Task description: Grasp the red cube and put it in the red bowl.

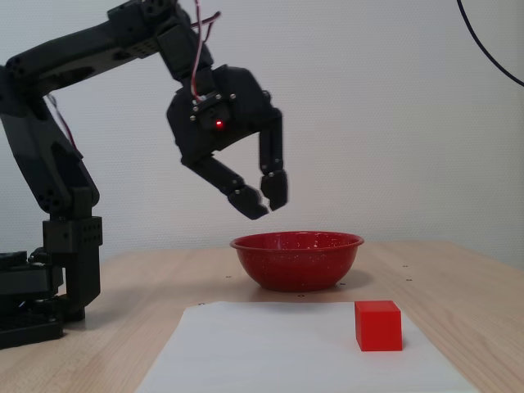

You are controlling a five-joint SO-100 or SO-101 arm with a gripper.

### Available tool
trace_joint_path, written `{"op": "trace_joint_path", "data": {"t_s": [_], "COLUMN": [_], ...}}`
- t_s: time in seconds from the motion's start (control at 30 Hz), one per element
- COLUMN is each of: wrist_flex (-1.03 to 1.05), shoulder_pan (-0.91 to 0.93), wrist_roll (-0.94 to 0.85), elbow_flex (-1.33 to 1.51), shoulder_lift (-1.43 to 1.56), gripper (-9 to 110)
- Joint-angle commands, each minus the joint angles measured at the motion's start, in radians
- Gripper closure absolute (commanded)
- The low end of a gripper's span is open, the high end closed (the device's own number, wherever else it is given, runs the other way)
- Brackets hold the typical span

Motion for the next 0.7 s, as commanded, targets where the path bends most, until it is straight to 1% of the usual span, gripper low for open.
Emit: {"op": "trace_joint_path", "data": {"t_s": [0.0, 0.17, 0.5, 0.67], "wrist_flex": [0.017, 0.092, 0.146, 0.175], "shoulder_pan": [-0.012, -0.025, -0.046, -0.049], "wrist_roll": [0.009, 0.015, 0.031, 0.06], "elbow_flex": [-0.163, -0.319, -0.529, -0.635], "shoulder_lift": [-0.021, -0.153, -0.353, -0.448], "gripper": [101, 101, 101, 98]}}
